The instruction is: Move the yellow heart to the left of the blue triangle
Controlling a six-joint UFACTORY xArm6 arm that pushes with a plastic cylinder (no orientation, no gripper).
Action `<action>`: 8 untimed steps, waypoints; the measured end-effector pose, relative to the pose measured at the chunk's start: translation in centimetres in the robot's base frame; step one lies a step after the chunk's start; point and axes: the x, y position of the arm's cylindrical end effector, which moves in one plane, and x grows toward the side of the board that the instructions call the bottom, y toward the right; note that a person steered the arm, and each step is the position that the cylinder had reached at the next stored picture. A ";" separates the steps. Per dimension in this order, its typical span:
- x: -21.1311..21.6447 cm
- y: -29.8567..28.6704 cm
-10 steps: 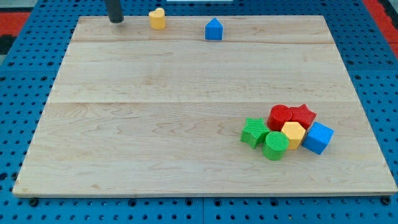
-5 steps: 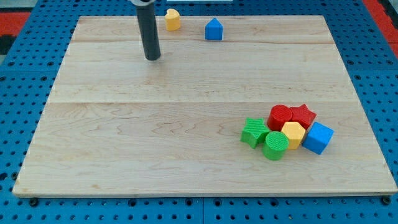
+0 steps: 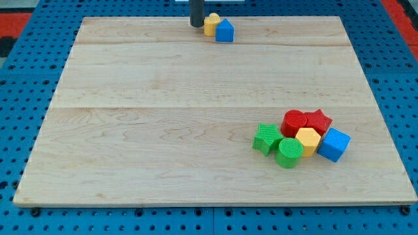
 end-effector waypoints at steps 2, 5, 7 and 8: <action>8.7 3.3; -3.4 12.6; -3.6 6.7; -3.5 2.2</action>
